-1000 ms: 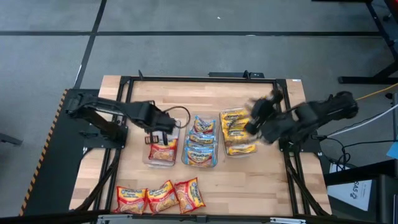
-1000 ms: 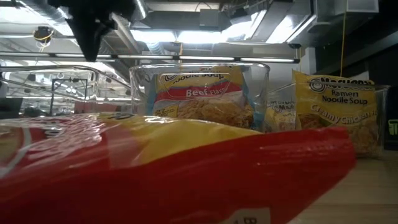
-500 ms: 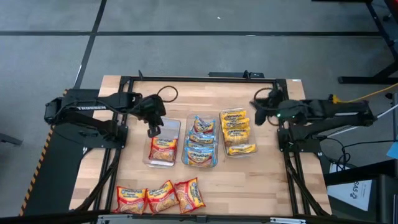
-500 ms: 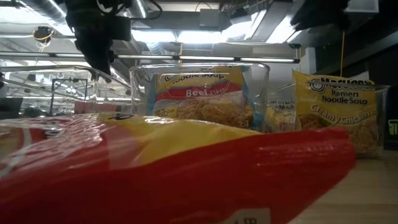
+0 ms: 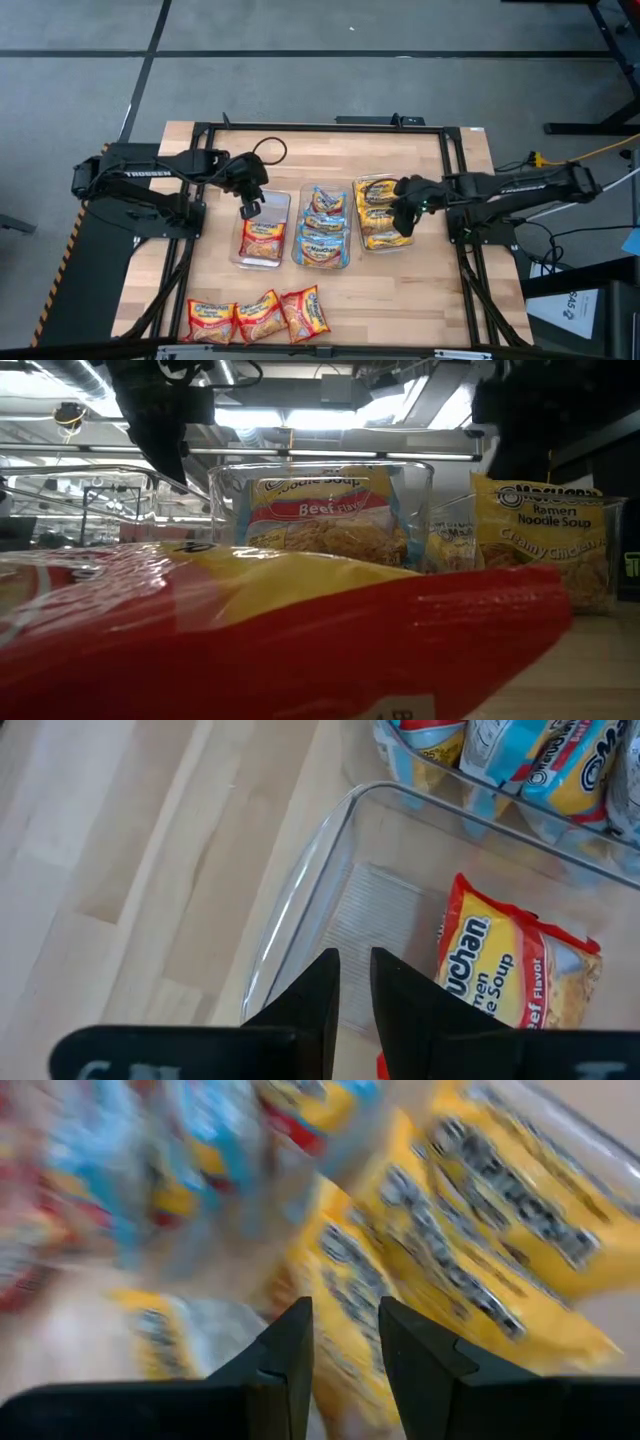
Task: Sort Maruchan noodles
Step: Adjust the right transparent bin
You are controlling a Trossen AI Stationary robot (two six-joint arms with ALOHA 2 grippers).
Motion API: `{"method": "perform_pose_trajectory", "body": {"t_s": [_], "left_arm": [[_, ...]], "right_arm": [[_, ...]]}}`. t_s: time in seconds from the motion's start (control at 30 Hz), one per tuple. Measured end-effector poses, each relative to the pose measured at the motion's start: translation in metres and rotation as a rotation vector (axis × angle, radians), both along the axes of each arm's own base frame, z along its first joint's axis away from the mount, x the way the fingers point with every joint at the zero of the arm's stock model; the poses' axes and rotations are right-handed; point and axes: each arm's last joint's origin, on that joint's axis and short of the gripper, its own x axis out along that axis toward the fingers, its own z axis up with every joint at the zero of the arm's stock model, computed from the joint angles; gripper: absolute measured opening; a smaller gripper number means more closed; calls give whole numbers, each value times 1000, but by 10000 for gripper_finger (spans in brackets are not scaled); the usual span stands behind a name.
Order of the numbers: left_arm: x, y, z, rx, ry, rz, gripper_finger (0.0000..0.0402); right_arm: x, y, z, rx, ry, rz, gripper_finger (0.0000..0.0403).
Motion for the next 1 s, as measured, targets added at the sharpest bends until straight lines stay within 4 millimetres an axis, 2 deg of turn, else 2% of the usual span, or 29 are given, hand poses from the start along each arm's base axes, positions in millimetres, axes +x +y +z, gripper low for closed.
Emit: {"method": "perform_pose_trajectory", "body": {"t_s": [0.1,0.27,0.47,1.0], "left_arm": [[0,0,0,0,1,0,55],[0,0,0,-3,1,5,55],[0,0,0,-13,-2,24,55],[0,0,0,-18,-2,25,55]], "right_arm": [[0,0,-8,12,79,-17,115],[0,3,-15,146,155,-25,115],[-6,9,-21,228,256,-88,115],[-13,61,-24,373,307,-82,115]]}}
